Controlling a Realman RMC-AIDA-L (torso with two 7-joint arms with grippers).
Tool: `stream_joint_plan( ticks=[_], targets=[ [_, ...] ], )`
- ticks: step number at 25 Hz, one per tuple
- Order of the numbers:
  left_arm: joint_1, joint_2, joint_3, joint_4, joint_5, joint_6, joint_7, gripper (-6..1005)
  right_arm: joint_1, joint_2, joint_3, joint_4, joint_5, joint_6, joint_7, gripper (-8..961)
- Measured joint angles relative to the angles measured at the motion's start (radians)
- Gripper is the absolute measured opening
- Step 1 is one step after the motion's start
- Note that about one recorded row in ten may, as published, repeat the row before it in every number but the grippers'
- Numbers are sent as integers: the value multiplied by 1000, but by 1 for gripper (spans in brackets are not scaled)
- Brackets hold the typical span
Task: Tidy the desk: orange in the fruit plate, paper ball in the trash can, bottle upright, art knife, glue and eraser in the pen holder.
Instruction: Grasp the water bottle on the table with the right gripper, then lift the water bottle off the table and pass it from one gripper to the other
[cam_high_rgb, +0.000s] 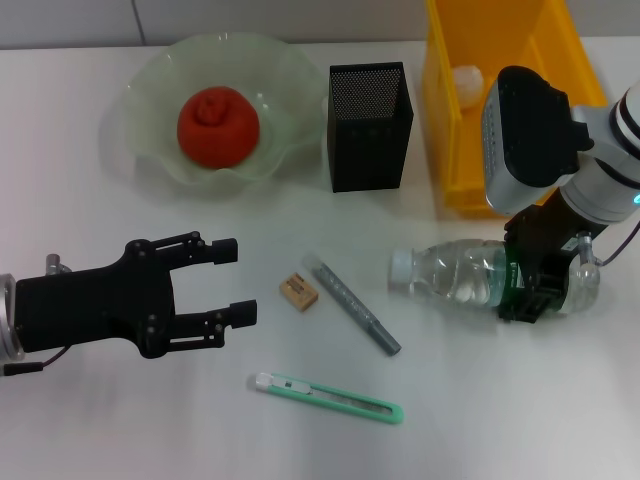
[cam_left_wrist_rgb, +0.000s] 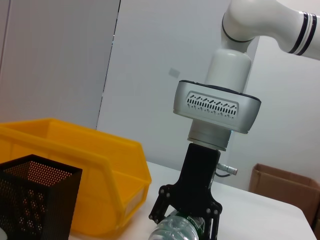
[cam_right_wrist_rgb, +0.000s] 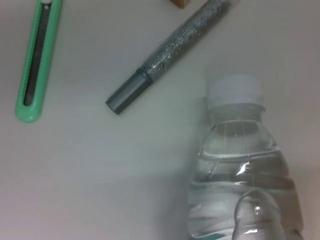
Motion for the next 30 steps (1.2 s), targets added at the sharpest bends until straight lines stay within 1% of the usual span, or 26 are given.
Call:
stream_joint_plan(
  ticks=[4,9,16,24,28,30],
  targets=[
    [0,0,0,0,0,0,0,785,-1,-1,2,-6,0,-3,0,779],
    [0,0,0,0,0,0,0,785,-6,-6,7,-12,46,-9,-7,778],
    [1,2,-10,0,-5,-1,0,785,-34,-7,78,-36,105,-13,-49,761],
    [0,3,-24,6,-1,6,0,785,-60,-9,99,-54,148,-22,-64,748],
    [0,3,-35,5,-5,8,0,785,-87,-11,149,-94,213,-53,-98,748],
    [1,-1,-61,1,-6,10,0,785,-101,-11,181,-116,252,-73,-117,748]
  ],
)
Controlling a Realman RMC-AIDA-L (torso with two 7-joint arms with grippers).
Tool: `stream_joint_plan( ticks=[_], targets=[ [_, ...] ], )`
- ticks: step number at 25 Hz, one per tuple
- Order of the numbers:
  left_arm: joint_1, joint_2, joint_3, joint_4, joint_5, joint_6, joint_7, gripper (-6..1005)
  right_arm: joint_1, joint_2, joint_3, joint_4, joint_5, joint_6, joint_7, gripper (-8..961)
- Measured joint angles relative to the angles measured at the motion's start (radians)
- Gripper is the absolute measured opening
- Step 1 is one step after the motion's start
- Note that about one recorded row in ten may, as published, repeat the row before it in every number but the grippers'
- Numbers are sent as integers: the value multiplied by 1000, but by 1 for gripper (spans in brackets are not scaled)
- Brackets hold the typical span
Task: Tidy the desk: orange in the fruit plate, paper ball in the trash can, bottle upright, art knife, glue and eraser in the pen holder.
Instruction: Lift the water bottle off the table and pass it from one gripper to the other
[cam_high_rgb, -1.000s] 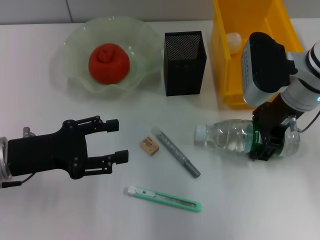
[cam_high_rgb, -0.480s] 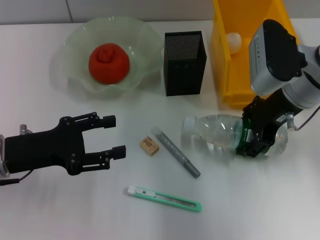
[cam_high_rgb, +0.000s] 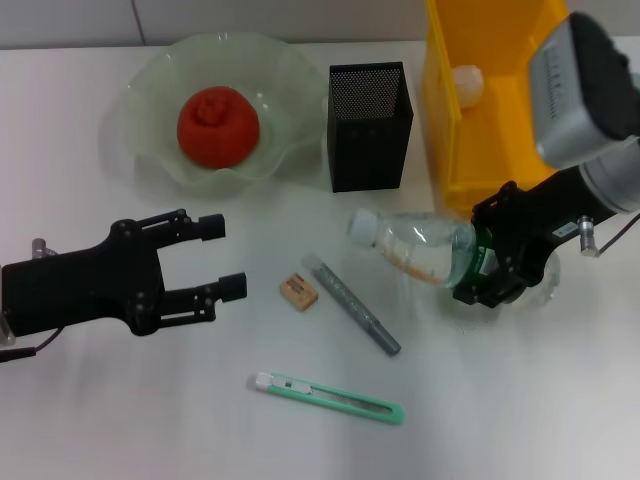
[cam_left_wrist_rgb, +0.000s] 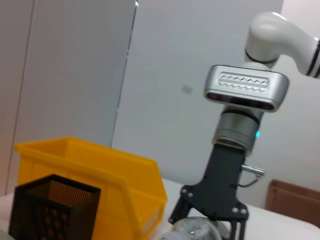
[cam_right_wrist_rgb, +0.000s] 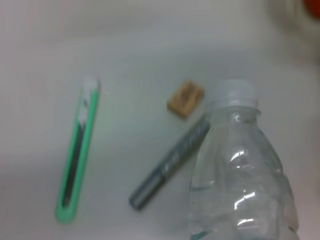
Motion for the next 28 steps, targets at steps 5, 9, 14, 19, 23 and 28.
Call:
stream_joint_plan(
  ticks=[5,9,14,19,23,28],
  targets=[
    [5,-25,-80,-1,-1,11,0,785,-61,0,73,-36,144,-11,-75,748],
    [7,-44,-113,-1,-1,9,4,785,-97,1,129,-5,279,5,-164,748],
    [6,-68,-143,-2,-2,3,1,785,-119,2,193,110,438,12,-287,748],
    [1,-89,-181,-15,-3,7,1,785,-117,3,221,296,566,20,-429,748],
    [-9,-98,-219,-47,-5,12,0,785,-109,3,221,421,642,28,-531,749],
    [-17,-98,-244,-77,-5,23,0,784,-106,5,219,540,732,42,-638,749]
  ],
)
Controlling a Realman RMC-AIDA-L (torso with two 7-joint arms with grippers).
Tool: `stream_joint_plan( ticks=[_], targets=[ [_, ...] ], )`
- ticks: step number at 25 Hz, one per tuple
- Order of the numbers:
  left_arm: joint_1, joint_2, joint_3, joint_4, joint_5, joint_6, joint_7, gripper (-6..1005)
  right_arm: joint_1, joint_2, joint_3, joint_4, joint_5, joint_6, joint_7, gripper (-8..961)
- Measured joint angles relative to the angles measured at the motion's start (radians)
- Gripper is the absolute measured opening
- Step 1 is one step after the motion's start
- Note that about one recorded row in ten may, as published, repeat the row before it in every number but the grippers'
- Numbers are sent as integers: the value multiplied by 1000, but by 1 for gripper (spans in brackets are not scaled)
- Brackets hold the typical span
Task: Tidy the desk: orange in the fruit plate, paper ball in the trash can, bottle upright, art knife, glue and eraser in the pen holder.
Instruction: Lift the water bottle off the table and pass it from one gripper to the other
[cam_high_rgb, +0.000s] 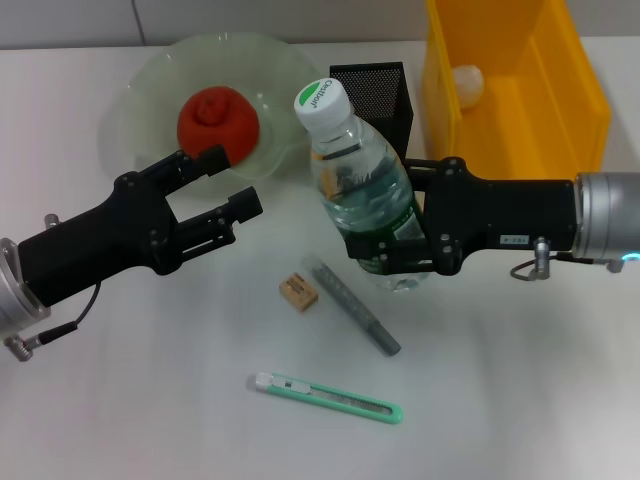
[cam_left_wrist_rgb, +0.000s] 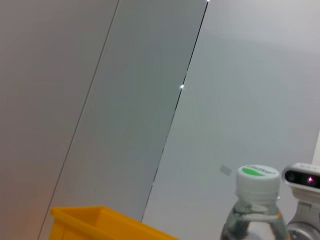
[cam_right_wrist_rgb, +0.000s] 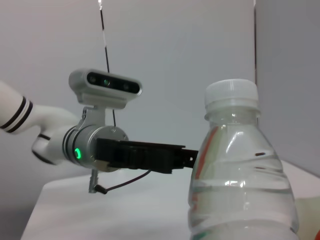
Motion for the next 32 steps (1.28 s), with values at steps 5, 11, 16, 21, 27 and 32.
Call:
stream_joint_plan(
  ticks=[5,11,16,21,27,32],
  targets=[
    [0,-1,-1,-1,0,18,-1,784,23,3,1,102,26,38,-86,749],
    [-13,-5,-3,-27,-9,29,4,784,58,6,1,199,31,51,-146,749],
    [-25,-6,-3,-39,-23,31,10,784,76,8,-1,234,32,53,-163,749],
    [-32,-6,-2,-47,-23,33,10,784,92,9,-2,259,33,53,-165,749],
    [-53,-8,5,-54,-23,36,11,784,107,11,1,286,33,53,-178,749],
    [-65,-8,6,-61,-23,39,11,784,121,11,3,310,34,55,-188,749]
  ],
)
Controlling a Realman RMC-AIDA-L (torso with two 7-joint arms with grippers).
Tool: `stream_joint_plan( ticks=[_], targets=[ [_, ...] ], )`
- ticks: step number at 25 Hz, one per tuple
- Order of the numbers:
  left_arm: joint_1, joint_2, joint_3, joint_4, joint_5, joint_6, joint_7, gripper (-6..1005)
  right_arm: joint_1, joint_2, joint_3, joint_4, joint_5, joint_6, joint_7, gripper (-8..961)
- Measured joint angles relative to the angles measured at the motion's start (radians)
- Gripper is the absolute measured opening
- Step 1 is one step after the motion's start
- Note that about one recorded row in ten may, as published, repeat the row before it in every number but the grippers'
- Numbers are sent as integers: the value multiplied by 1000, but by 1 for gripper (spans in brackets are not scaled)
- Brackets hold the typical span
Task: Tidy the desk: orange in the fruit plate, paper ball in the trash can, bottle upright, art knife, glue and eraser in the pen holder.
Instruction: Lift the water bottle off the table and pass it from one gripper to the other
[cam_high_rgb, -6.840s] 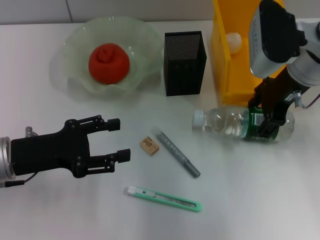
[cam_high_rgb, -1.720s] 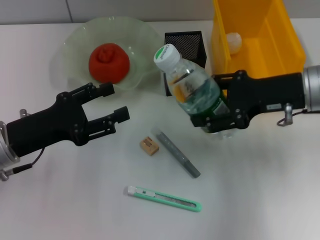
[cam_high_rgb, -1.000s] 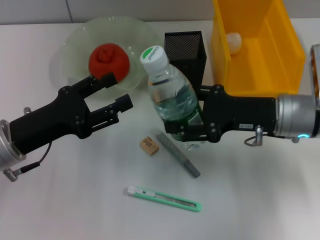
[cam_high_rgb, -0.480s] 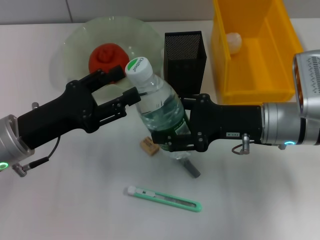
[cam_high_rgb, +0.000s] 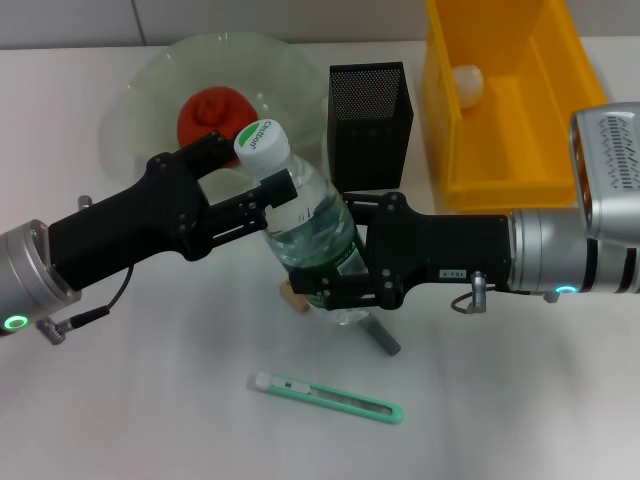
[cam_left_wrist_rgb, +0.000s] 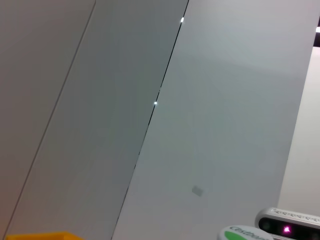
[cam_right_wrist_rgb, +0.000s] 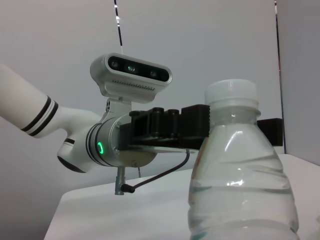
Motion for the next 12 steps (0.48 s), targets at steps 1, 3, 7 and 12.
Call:
stream_joint_plan(
  ticks=[1,3,7,12],
  targets=[
    [-3,0,0,-1,0,1,0,784,2,0,0,2,0,2,0,749],
    [-6,0,0,-2,0,1,0,784,4,0,0,4,0,5,-1,749],
    [-6,0,0,-3,0,1,1,784,5,0,1,6,0,5,-2,749],
    [-6,0,0,-5,0,3,2,784,6,0,1,15,1,6,-6,749]
  ],
)
